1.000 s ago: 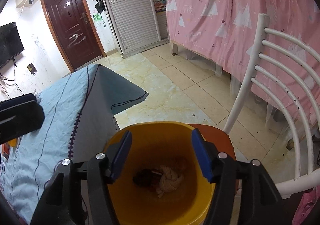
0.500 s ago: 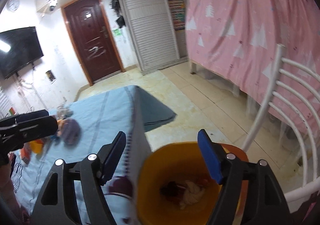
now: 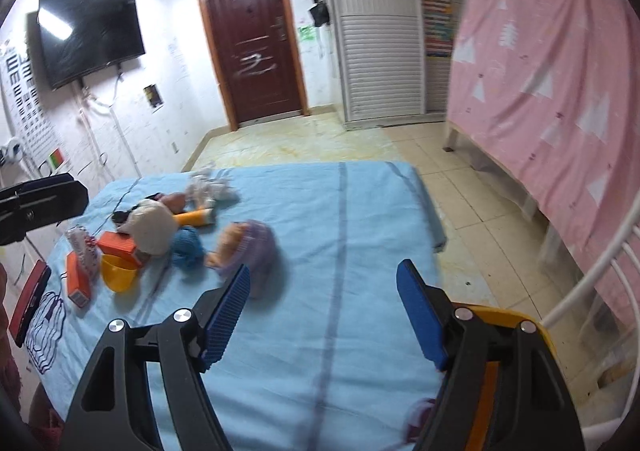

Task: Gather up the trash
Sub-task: 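Move both open tools back over the bed, then grasp the white printed plastic bag with the left tool while the right tool grasps the purple knit hat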

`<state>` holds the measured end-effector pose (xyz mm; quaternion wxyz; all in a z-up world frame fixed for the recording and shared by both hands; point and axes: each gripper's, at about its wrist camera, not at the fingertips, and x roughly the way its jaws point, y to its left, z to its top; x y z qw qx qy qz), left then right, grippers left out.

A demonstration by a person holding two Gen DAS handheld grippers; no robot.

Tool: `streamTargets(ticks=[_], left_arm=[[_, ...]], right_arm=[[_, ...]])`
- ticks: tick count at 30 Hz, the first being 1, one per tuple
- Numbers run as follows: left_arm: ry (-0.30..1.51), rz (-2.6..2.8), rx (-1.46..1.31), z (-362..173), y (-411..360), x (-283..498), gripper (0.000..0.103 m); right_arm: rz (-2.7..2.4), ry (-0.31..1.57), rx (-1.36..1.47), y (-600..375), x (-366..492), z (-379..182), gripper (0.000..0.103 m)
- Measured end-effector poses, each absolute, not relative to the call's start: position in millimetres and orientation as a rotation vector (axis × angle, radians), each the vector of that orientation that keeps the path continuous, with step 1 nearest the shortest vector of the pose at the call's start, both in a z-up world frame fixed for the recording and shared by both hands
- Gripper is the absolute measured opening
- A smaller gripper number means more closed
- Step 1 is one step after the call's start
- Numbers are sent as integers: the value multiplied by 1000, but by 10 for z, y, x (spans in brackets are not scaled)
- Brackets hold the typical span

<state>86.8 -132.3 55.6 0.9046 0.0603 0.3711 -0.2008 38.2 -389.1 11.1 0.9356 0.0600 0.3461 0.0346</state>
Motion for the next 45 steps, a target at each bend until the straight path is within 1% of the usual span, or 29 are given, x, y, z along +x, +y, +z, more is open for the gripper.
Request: streamTargets(ticks=[2, 8, 13, 15, 17, 34, 35, 36, 38, 39, 40, 41, 42, 43, 44, 45], left_arm=[[773, -381, 114, 550, -1119, 936, 89], [812, -286, 71, 448, -604, 1116, 89], [846, -255, 43, 313, -351, 1179, 89], [865, -255, 37, 250, -300, 1198, 89], [882, -261, 32, 189, -271, 1212, 93], [975, -288, 1, -174, -148, 1372, 92], [976, -288, -1, -185, -145, 1376, 89], [978, -288, -3, -193, -143, 1380, 86], [993, -294, -9, -230, -138, 1393, 77], [998, -291, -10, -249, -134, 1397, 77], [998, -287, -8, -257, -130, 1395, 73], [996, -283, -5, -266, -127, 1390, 66], [998, -283, -2, -274, -126, 1384, 62], [997, -283, -2, -275, -123, 1381, 57], [993, -278, -3, -272, -117, 1373, 53], [992, -278, -5, -268, -111, 1367, 52]], right_arm=[[90, 713, 124, -3816, 449, 122, 69], [119, 740, 114, -3574, 665, 124, 70], [117, 772, 93, -3438, 823, 74, 75], [114, 785, 85, -3394, 884, 51, 75], [110, 795, 81, -3363, 941, 32, 76], [63, 887, 148, -3362, 1271, -248, 75], [66, 893, 149, -3361, 1277, -265, 74], [67, 897, 148, -3358, 1277, -275, 71], [61, 900, 135, -3340, 1283, -284, 68], [59, 902, 127, -3336, 1284, -283, 65], [58, 901, 123, -3332, 1285, -280, 62], [57, 901, 120, -3327, 1286, -282, 57], [59, 899, 119, -3327, 1284, -281, 49], [62, 896, 120, -3328, 1278, -282, 43], [62, 895, 118, -3324, 1271, -283, 33], [61, 892, 111, -3322, 1263, -286, 28]])
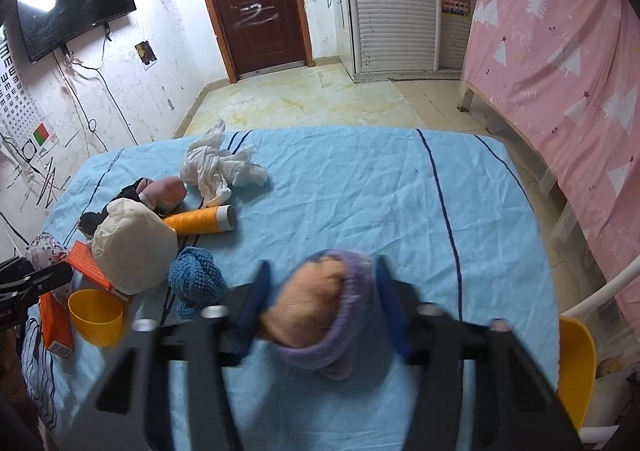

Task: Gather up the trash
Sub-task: 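Grasp the white printed plastic bag with the left tool while the right tool grasps the purple knit hat, then carry both items to the yellow bucket and open both tools over it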

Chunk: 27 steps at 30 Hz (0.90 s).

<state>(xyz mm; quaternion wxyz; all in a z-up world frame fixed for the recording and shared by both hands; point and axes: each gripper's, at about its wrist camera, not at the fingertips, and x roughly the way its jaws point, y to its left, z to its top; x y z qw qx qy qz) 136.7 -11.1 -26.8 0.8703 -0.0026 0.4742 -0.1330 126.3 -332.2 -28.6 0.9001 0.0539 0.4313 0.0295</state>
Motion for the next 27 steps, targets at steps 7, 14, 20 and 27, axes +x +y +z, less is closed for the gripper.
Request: streamTargets(ticks=[7, 14, 20, 27], left_arm=[[932, -242, -15, -113, -77, 1299, 38], [854, -264, -13, 258, -211, 1188, 38], [812, -333, -2, 516, -586, 1078, 38], [811, -414, 48, 567, -1130, 971, 38]], right_arm=[[78, 848, 121, -3327, 1153, -203, 21], [91, 780, 159, -3501, 978, 29, 21], [86, 733, 216, -3815, 772, 151, 21], [10, 678, 230, -4204, 471, 233, 21]])
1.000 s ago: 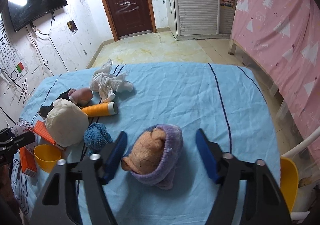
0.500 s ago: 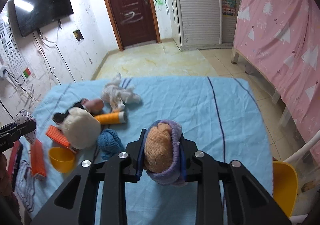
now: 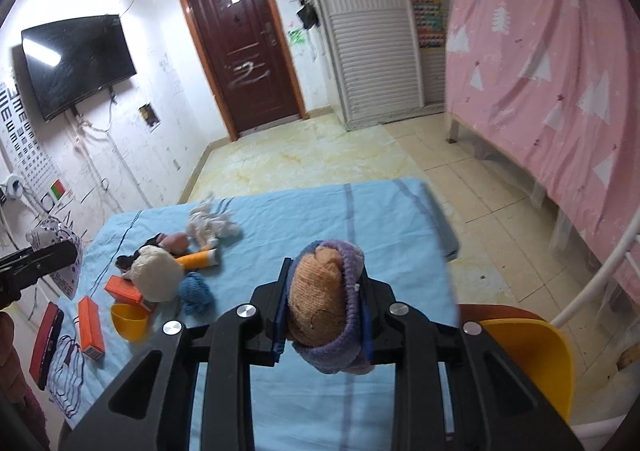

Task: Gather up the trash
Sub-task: 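Carry both items to the yellow bucket and open both tools over it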

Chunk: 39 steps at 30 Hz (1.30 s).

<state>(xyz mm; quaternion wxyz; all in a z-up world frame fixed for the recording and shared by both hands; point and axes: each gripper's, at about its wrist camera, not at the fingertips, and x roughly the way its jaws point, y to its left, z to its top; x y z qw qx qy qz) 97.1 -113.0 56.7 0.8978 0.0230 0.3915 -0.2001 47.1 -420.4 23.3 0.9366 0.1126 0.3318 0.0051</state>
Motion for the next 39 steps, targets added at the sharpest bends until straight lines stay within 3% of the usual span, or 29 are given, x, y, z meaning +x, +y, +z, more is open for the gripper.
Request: streamTargets(ticks=[15, 33, 34, 37, 39], left_arm=[[815, -615, 134, 573, -2422, 688, 38], [863, -787, 211, 260, -3936, 470, 39], [873, -788, 213, 229, -3993, 469, 42], [893, -786, 218, 156, -4066, 476, 67], [897, -777, 218, 132, -4077, 482, 68]], right_arm=[[-173, 636, 371, -5373, -241, -36, 21], [-228, 713, 480, -5879, -430, -601, 26], [-229, 715, 482, -5883, -432, -608, 27], [-222, 722, 481, -5872, -427, -628, 34], [-219, 725, 480, -5871, -412, -638, 39]])
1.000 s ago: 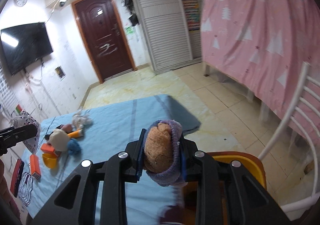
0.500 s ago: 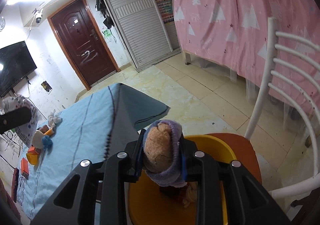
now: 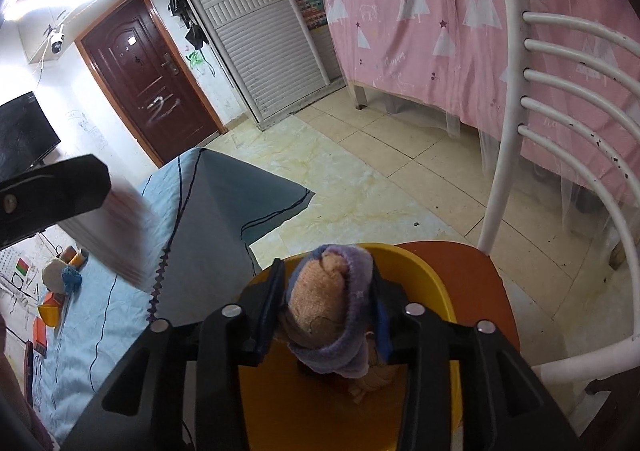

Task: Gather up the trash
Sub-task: 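Carry both items to the yellow bucket and open both tools over it, then move the left tool toward the orange box while the right tool approaches the blue yarn ball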

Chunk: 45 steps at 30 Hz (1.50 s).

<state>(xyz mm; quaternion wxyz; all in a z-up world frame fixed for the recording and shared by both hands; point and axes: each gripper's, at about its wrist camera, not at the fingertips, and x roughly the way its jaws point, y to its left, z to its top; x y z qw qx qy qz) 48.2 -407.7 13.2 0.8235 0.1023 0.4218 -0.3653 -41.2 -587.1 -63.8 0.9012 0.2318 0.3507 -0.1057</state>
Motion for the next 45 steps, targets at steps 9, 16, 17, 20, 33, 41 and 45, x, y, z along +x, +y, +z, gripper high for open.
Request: streamTargets(ticks=[9, 16, 17, 20, 33, 41, 45], left_arm=[[917, -740, 186, 150, -3894, 560, 68], [901, -711, 164, 271, -3621, 620, 69], [895, -706, 162, 296, -3579, 629, 70], [879, -693, 149, 385, -3381, 665, 74], [802, -552, 133, 743, -2189, 911, 75], [785, -448, 126, 785, -1482, 1051, 83], [800, -410, 106, 747, -1132, 1085, 86]], right_arm=[[-217, 729, 477, -5862, -397, -643, 48], [-202, 699, 443, -5712, -358, -456, 52], [-199, 692, 441, -5683, -352, -418, 53], [-184, 680, 424, -5584, -297, -318, 56], [-28, 690, 258, -4613, 191, 70, 59], [79, 713, 171, -3983, 443, 151, 62], [133, 728, 137, -3667, 537, 150, 65]])
